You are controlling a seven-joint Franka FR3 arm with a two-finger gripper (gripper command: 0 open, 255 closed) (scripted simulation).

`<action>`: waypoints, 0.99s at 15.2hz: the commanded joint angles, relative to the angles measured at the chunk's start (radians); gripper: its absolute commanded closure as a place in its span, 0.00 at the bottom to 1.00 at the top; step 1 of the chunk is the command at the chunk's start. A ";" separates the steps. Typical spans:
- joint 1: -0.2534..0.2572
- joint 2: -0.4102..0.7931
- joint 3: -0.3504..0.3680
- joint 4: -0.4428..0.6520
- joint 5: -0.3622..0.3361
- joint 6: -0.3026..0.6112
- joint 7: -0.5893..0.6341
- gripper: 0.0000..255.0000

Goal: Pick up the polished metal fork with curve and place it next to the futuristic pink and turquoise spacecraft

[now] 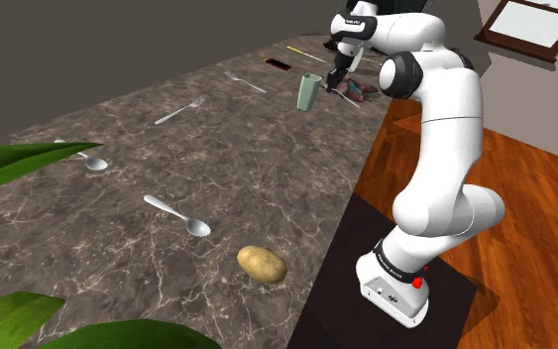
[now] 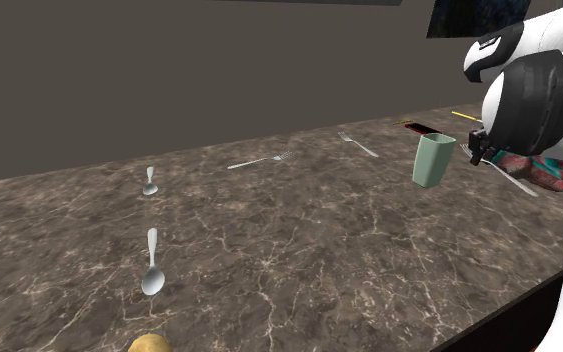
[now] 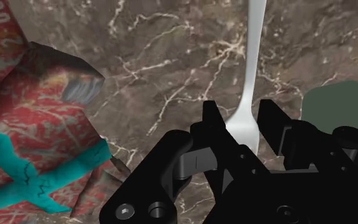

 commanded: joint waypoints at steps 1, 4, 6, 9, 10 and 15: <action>0.002 0.002 0.001 -0.020 0.001 0.023 -0.001 1.00; 0.004 0.006 0.001 -0.054 0.003 0.060 -0.005 1.00; 0.005 0.011 0.002 -0.073 0.004 0.084 -0.007 1.00; 0.006 0.019 0.003 -0.100 0.006 0.118 -0.011 1.00; 0.006 0.023 0.004 -0.107 0.007 0.129 -0.012 1.00; 0.007 0.031 0.005 -0.125 0.009 0.155 -0.014 1.00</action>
